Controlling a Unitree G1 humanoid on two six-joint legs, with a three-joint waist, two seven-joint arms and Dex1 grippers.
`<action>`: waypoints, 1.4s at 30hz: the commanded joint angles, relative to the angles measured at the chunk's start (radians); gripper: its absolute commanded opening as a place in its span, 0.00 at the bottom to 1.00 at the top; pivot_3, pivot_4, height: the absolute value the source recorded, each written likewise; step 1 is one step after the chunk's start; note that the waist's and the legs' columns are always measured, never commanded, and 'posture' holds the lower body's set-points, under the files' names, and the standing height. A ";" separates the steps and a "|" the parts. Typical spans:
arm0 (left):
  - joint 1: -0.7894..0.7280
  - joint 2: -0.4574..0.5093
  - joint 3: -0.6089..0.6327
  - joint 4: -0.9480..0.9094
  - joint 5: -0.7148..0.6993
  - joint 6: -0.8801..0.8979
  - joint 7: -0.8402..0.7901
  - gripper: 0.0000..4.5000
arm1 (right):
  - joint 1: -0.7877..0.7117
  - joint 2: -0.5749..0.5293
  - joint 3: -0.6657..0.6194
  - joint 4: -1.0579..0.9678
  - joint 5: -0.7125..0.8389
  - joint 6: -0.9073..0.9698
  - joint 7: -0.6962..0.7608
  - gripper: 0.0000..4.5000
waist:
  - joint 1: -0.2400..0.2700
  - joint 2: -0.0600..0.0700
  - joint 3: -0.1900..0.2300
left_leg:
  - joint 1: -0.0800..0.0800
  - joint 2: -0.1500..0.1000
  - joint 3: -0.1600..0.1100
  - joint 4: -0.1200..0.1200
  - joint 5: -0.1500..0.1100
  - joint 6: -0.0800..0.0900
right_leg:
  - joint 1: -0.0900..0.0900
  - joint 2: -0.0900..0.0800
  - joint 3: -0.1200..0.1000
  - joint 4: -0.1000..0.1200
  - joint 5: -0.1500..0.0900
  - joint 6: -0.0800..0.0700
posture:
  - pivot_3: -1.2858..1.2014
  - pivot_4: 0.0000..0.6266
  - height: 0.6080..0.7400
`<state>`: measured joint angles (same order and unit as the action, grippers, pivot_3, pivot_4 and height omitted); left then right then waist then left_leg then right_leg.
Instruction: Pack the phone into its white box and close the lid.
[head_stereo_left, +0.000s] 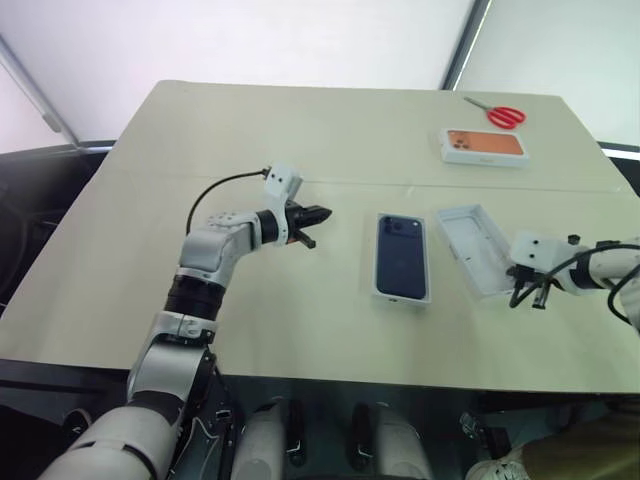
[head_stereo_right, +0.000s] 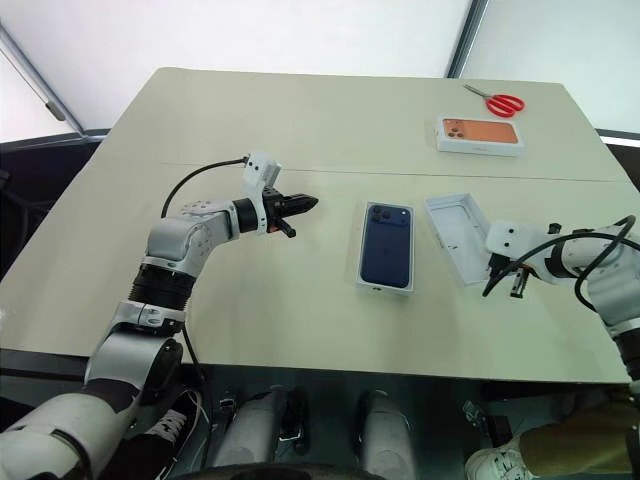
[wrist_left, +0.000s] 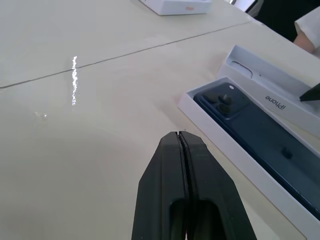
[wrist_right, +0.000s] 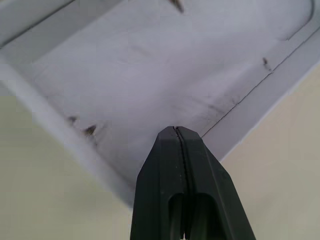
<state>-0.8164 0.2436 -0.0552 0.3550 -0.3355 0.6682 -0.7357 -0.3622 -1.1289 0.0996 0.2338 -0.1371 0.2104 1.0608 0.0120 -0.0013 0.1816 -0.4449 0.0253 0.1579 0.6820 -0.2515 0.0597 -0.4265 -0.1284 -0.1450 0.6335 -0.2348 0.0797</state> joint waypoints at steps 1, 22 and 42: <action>0.006 -0.021 0.001 -0.055 -0.011 0.001 0.010 0.01 | 0.011 -0.040 -0.025 -0.045 -0.003 0.032 0.026 0.00 | 0.000 0.000 0.000 | 0.000 0.000 0.000 0.000 0.000 -0.001 | 0.000 0.000 0.000 0.000 0.000 0.000 | 0.52 0.24 0.98; 0.021 -0.027 0.018 -0.073 -0.014 0.022 0.022 0.01 | 0.063 -0.077 -0.066 -0.311 0.151 0.272 0.150 0.00 | 0.000 0.000 0.000 | 0.000 0.001 -0.001 0.000 0.000 0.000 | 0.000 0.000 0.000 0.000 0.000 0.000 | 0.52 0.24 0.98; 0.140 0.186 0.023 -0.210 -0.021 -0.192 -0.210 0.52 | -0.171 0.178 -0.194 -0.259 0.348 0.771 -0.127 0.98 | -0.001 0.001 0.000 | 0.000 0.001 -0.001 0.000 -0.001 -0.002 | 0.000 0.001 -0.001 0.001 0.001 -0.001 | 0.52 0.24 0.98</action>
<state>-0.6720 0.4166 -0.0256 0.1872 -0.3684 0.5455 -0.9153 -0.5344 -0.9502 -0.0458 0.0169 0.1905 0.8922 0.9761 0.0109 -0.0003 0.1817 -0.4452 0.0263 0.1573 0.6824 -0.2526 0.0577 -0.4272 -0.1283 -0.1455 0.6341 -0.2344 0.0781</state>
